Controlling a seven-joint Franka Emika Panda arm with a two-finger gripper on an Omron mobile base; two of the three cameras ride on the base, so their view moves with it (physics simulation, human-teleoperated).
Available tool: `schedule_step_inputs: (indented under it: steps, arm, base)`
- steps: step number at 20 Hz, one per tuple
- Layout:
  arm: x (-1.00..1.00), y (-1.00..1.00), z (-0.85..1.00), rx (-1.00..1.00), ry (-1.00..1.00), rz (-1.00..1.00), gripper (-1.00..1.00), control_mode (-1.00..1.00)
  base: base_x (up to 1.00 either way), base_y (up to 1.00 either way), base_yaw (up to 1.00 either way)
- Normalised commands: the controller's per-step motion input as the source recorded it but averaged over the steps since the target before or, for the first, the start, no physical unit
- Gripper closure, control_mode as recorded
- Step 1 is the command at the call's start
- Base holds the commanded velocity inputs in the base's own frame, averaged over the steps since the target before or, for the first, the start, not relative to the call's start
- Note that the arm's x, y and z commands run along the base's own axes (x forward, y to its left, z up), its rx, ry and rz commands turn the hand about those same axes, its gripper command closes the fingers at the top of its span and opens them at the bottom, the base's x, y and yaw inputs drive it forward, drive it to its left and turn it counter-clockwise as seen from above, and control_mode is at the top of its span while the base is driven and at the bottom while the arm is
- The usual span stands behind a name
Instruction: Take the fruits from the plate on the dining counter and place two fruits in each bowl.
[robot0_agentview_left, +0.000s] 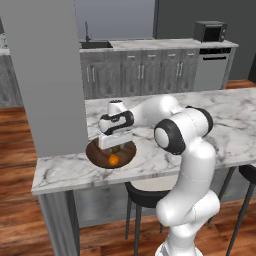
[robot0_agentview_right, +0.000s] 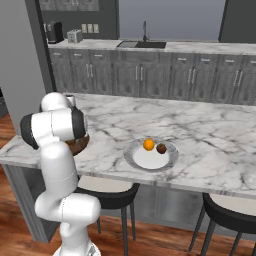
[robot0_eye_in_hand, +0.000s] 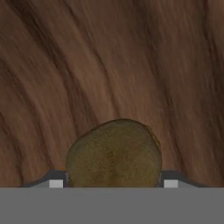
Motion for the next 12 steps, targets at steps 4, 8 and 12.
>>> schedule_step_inputs:
  steps: [4,8,12]
  arm:
    - [-0.01,-0.01,0.0,0.0,0.0,-0.01,1.0,-1.0]
    - [0.0,0.0,0.02,0.0,-0.01,0.0,-1.0,-1.0]
    - [-0.05,0.0,0.07,-0.04,0.0,0.0,-1.0,-1.0]
  base:
    - [0.0,0.0,0.0]
    - [0.0,0.0,0.0]
    - [0.0,0.0,0.0]
